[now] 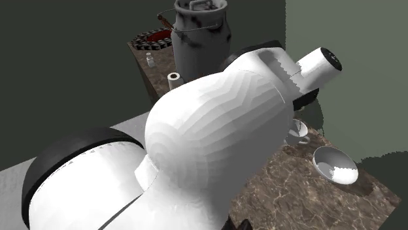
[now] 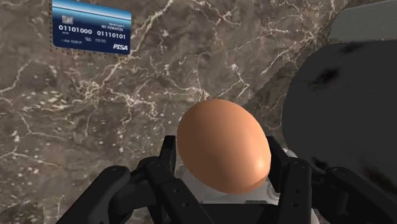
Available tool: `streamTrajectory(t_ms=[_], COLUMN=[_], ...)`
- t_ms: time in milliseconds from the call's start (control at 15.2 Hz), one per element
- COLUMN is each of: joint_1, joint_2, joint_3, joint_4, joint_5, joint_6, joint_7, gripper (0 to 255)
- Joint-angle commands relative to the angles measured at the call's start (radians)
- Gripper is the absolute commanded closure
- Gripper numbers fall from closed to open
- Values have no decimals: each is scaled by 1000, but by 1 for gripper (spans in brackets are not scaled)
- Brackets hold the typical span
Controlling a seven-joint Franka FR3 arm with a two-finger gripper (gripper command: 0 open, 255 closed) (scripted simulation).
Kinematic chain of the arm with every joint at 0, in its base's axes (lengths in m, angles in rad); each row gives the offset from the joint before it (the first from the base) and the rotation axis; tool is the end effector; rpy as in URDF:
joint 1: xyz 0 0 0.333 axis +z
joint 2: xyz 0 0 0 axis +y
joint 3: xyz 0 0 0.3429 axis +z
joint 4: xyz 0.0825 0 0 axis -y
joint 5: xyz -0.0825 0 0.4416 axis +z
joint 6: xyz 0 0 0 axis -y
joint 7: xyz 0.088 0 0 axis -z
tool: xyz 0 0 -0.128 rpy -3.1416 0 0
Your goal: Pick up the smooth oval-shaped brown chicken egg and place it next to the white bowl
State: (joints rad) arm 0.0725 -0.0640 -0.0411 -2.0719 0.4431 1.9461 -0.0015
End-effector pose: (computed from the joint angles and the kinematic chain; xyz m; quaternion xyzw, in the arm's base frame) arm 0.5774 0.0551 0.4428 -0.9761 0.0707 0.0333 0.2027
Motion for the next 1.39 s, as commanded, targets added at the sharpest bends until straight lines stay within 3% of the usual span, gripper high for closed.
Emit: streamTrajectory(t_ms=[0,792,1320], joint_1=[-23,-170,-168], joint_2=[17,221,248], joint_3=[-26,-161,-157], joint_4=[26,301,230], joint_5=[-7,-24,-9], joint_6=[-27,-204,-114], joint_7=[-39,-266,-303], gripper=[255,255,255])
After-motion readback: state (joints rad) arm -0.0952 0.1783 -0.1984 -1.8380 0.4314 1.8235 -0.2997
